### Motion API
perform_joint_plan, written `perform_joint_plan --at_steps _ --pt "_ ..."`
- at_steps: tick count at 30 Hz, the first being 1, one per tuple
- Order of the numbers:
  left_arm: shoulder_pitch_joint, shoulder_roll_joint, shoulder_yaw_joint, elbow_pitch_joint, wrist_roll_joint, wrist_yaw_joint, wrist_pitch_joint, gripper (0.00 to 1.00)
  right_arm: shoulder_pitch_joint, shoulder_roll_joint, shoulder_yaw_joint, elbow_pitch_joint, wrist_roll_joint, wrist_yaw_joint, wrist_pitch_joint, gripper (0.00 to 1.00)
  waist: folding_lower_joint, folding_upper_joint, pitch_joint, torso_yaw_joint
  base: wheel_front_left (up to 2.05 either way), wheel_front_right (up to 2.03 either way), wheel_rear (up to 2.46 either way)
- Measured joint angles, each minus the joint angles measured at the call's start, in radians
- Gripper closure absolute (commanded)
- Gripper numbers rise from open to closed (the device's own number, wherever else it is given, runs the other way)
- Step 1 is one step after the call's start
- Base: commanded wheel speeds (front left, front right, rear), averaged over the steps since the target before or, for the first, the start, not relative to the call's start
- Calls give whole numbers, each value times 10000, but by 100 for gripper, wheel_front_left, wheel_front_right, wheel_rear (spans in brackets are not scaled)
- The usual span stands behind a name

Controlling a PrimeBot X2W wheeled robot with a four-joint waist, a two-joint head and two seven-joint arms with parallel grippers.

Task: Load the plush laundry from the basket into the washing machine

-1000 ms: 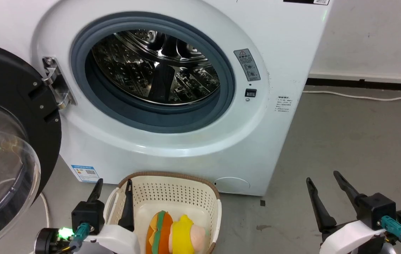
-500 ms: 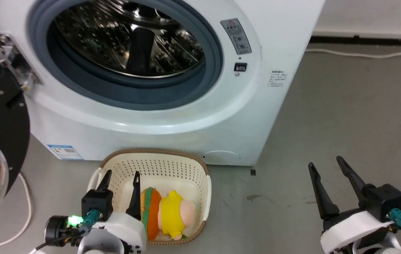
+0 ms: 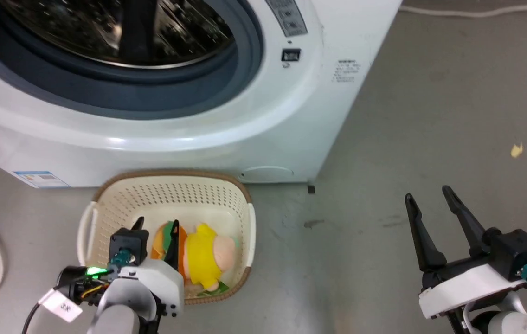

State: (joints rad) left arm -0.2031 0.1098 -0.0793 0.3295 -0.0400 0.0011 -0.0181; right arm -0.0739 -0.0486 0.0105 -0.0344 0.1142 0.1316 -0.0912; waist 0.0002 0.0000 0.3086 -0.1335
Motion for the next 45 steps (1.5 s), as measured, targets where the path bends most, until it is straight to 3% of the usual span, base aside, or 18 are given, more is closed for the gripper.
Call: perform_joint_plan --at_steps 21,32,45 --pt "-1786 857 -142 2650 -516 -13 1371 0 -460 0 224 -207 780 0 -414 0 0 0 2030 -837 0 0 0" --pt "-3115 1281 -577 3887 -631 -111 2418 0 -678 0 420 -460 1267 0 -694 0 -1 0 3174 -1197 0 0 0" --pt "-4875 1868 -1333 5089 -435 105 4082 0 -847 0 640 -711 1839 0 -961 0 -1 0 4362 -1547 0 0 0"
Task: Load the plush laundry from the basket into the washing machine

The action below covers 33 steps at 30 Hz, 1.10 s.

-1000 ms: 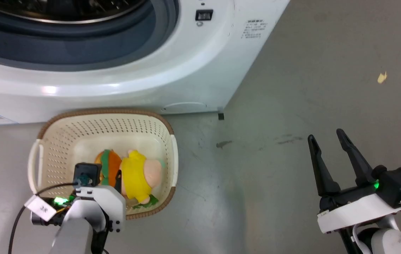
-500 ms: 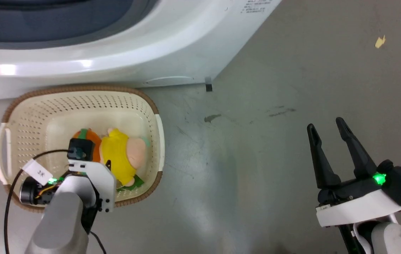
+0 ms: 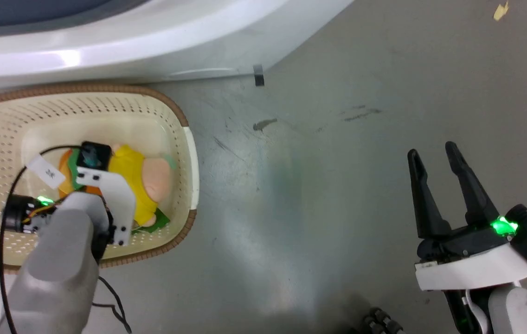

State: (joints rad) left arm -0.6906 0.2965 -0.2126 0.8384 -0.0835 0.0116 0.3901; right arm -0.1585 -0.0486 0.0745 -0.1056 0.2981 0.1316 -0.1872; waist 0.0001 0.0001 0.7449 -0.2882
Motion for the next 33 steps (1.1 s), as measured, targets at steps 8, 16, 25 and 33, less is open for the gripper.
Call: perform_joint_plan --at_steps 8,16,25,33 --pt "-785 309 -272 564 -84 44 775 0 -188 0 31 -155 339 0 -146 0 0 0 732 -217 0 0 0" --pt "-1419 512 -477 959 -265 155 1294 0 -215 0 48 -234 617 0 -309 0 0 0 1457 -453 0 0 0" --pt "-1873 909 -685 1289 -539 259 1538 100 -432 0 196 -280 913 0 -497 0 -1 0 2110 -813 0 0 0" --pt "-1773 1415 -487 1532 -1156 608 1145 100 -1033 -2 583 -157 1122 0 -662 0 -2 0 2143 -1450 0 0 0"
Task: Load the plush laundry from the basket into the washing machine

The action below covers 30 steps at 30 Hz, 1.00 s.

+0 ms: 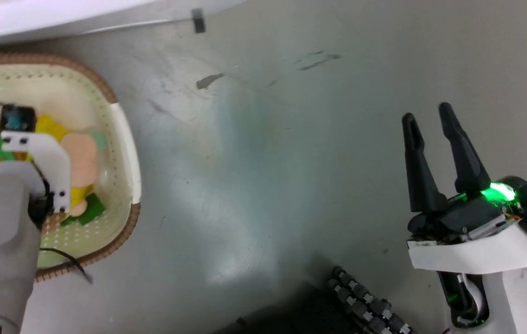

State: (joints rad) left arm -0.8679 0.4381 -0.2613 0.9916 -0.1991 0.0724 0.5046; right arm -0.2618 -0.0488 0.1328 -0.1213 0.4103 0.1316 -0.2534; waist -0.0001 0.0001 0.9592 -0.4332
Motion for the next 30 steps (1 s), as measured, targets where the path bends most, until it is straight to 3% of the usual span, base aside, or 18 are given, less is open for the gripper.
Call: perform_joint_plan --at_steps 4,9,15,23,30 --pt "611 -73 142 -44 -322 79 -786 100 -111 -2 -102 186 -157 0 -38 0 1 0 -444 -191 0 0 0" --pt "1371 -610 244 -84 -713 -127 -2021 100 151 -4 -485 372 -633 0 -38 0 1 0 -1409 -42 0 0 0" --pt "2048 -1279 428 -182 -1181 -581 -3933 100 658 -6 -920 441 -1127 0 -38 0 0 0 -2872 623 0 0 0" --pt "3153 -2000 290 -731 -1344 -863 -6554 100 1438 -6 -1152 458 -1586 0 -38 0 0 0 -4620 1641 0 0 0" --pt "3986 -2573 408 -1852 -1570 -890 -7492 100 1814 -6 -1156 466 -1910 0 -38 0 -1 0 -5761 2438 0 0 0"
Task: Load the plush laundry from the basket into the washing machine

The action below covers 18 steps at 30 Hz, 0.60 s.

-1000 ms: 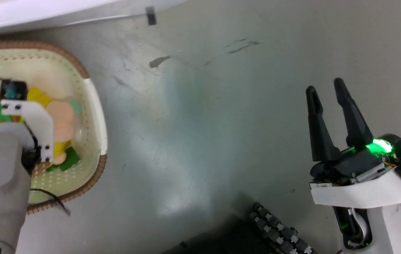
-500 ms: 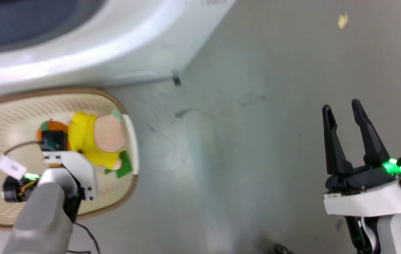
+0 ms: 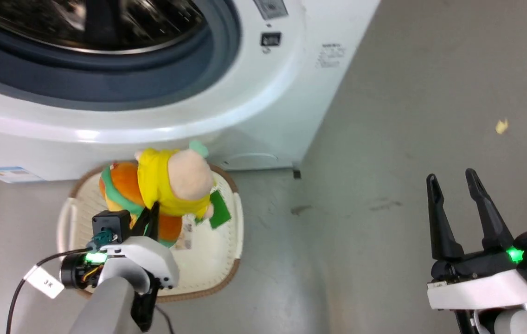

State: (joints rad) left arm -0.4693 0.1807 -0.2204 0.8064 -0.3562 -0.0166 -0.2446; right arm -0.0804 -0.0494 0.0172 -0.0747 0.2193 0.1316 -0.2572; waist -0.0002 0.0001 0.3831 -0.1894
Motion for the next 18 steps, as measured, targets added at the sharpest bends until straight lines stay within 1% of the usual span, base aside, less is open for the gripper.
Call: perform_joint_plan --at_steps 3,5,8,11,14,16,18 --pt "343 -121 282 -1143 -79 77 -46 100 110 2 -17 -12 -12 0 0 0 -1 0 -349 224 0 0 0" --pt "566 -136 562 -2343 -6 238 -73 100 152 2 -33 -21 -13 0 0 0 0 0 -482 362 0 0 0" --pt "847 -125 878 -4092 334 405 -115 100 153 2 -25 -54 -13 0 0 0 -1 0 -537 476 0 0 0" --pt "947 -119 1026 -5526 761 499 -115 100 146 2 23 -134 -13 0 0 0 1 0 -361 465 0 0 0" --pt "883 -65 1118 -6445 1018 591 -115 100 77 0 75 -192 -4 -2 0 0 1 0 -39 404 0 0 0" --pt "576 46 1175 -6694 1087 660 -73 100 -72 0 121 -213 25 0 0 0 2 0 252 334 0 0 0" --pt "31 276 1204 -6832 1191 679 209 100 -300 0 165 -247 96 -2 0 0 2 0 587 242 0 0 0"
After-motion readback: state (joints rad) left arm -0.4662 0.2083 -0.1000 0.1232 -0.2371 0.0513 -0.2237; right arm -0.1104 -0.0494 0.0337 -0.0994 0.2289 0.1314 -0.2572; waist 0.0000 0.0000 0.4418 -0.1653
